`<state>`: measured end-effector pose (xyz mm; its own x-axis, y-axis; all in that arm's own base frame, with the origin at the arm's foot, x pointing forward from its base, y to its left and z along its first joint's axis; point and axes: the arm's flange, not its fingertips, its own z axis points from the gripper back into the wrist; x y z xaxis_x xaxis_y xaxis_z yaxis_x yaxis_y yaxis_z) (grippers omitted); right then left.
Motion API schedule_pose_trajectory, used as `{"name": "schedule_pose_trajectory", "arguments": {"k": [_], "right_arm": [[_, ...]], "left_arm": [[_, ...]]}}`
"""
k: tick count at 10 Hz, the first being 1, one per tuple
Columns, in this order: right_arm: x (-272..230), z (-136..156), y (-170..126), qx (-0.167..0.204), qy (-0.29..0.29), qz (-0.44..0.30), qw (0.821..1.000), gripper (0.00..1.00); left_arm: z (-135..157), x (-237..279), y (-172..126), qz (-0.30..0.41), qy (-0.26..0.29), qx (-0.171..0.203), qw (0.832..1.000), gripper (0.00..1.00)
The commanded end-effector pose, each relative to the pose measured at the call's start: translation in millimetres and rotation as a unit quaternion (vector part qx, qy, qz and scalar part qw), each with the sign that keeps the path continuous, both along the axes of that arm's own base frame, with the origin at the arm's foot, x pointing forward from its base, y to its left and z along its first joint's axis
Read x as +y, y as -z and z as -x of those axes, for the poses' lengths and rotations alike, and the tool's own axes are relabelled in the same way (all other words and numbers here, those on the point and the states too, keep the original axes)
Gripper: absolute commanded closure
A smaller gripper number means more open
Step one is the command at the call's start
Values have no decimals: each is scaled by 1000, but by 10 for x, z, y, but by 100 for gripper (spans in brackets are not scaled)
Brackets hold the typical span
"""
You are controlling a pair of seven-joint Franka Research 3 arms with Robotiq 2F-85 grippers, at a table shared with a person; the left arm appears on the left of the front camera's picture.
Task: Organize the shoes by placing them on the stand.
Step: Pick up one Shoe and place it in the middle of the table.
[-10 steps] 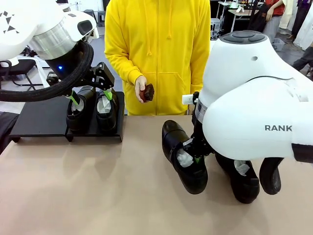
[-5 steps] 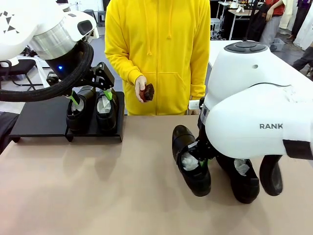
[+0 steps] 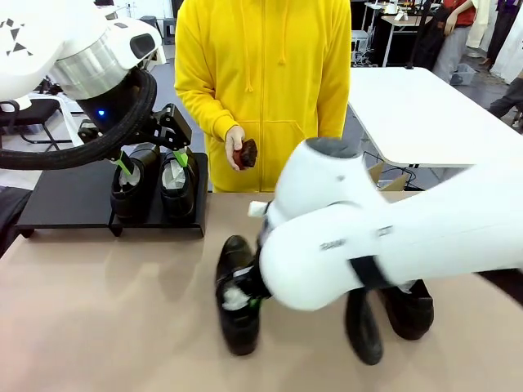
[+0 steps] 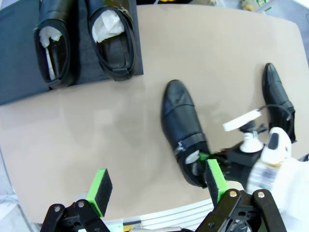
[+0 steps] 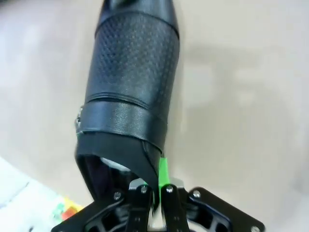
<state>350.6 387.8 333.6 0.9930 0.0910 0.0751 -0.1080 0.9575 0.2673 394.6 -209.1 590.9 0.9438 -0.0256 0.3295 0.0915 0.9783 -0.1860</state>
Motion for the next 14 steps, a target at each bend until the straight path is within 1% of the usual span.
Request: {"name": "schedule_pose_trajectory", "arguments": {"k": [1,2,3,4,6,8,9,10,12,13,14], "right_arm": [[314,-107,132,2,-8,-8,1000,100],[343,-65,136,-2,-4,-7,1000,100],[316,-51,129,2,9,-13,1000,100],[278,-38,134,11,17,-21,1000,89],[204,24,96,7,33,-21,999,52],[184,124,7,6,37,-25,999,16],[167,195,-61,4,35,-24,999,0],[133,265,-141,-1,38,-25,999,0],[76,448,-302,1,26,-28,999,0],[27,546,-372,2,15,-13,1000,0],[151,293,-207,-3,17,-21,1000,0]], "left_arm": [[-5,15,-11,2,-1,-3,1000,0],[-5,15,-11,2,-1,-3,1000,0],[-5,15,-11,2,-1,-3,1000,0],[-5,15,-11,2,-1,-3,1000,0],[-5,15,-11,2,-1,-3,1000,0],[-5,15,-11,2,-1,-3,1000,0],[-5,15,-11,2,-1,-3,1000,0],[-5,15,-11,2,-1,-3,1000,0],[-5,15,-11,2,-1,-3,1000,0],[-5,15,-11,2,-1,-3,1000,0],[-5,15,-11,2,-1,-3,1000,0]]}}
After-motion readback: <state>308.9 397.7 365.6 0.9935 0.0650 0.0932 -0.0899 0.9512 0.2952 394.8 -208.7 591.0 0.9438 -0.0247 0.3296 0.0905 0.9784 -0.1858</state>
